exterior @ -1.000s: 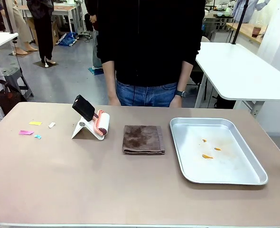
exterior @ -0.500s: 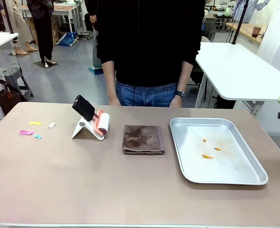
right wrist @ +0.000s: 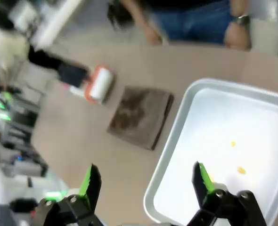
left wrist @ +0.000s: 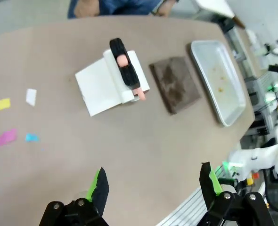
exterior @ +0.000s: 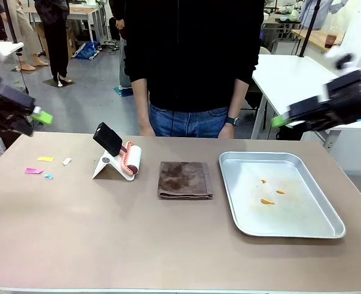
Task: Clean the surface of the table.
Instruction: Hold the Lint Roller with your left hand and the towel with your right hand.
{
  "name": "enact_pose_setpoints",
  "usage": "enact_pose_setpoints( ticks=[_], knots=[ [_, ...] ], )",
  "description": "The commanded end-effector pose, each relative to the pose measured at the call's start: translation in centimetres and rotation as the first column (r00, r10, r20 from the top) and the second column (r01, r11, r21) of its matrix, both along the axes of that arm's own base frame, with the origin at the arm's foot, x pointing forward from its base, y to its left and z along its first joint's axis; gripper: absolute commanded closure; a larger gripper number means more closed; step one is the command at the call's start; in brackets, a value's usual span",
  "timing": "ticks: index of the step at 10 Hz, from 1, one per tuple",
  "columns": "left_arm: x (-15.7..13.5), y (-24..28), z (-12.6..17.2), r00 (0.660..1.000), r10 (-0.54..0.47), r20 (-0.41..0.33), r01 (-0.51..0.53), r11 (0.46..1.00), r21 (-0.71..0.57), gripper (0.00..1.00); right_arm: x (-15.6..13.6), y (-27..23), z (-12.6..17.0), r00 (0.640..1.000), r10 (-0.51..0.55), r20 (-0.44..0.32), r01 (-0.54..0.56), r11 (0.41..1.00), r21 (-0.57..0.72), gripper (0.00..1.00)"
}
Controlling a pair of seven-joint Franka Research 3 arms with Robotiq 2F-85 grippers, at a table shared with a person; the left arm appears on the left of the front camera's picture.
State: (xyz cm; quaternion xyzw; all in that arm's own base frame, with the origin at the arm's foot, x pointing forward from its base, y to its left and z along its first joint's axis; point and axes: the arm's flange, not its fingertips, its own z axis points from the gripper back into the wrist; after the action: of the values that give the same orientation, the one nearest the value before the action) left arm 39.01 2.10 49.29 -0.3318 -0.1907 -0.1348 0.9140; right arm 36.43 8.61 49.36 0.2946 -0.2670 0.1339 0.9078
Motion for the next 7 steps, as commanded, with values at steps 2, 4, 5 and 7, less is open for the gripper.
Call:
enact_pose_setpoints(
  ticks=[2, 4, 5, 7],
  knots=[
    [5.7, -3.0, 0.6, 0.997, 0.002, -0.079, 0.009, 0.99, 0.139, 0.0, 3.0, 8.1, -0.8, 0.989, 0.133, -0.063, -0.145, 0.955, -0.258, 0.0],
    [9.1, -5.1, -0.1, 0.989, 0.026, -0.144, -0.003, 0.988, 0.152, 0.0, 4.8, 12.8, -2.4, 0.984, 0.151, -0.098, -0.174, 0.939, -0.295, 0.0],
    [10.6, -5.8, -1.0, 0.984, 0.038, -0.173, -0.014, 0.99, 0.139, 0.0, 5.7, 14.8, -3.8, 0.987, 0.13, -0.094, -0.153, 0.941, -0.302, 0.0],
    [13.2, -6.8, -2.8, 0.979, 0.089, -0.182, -0.073, 0.993, 0.094, 0.0, 6.5, 17.7, -6.1, 0.996, 0.06, -0.064, -0.077, 0.939, -0.334, 0.0]
  ],
)
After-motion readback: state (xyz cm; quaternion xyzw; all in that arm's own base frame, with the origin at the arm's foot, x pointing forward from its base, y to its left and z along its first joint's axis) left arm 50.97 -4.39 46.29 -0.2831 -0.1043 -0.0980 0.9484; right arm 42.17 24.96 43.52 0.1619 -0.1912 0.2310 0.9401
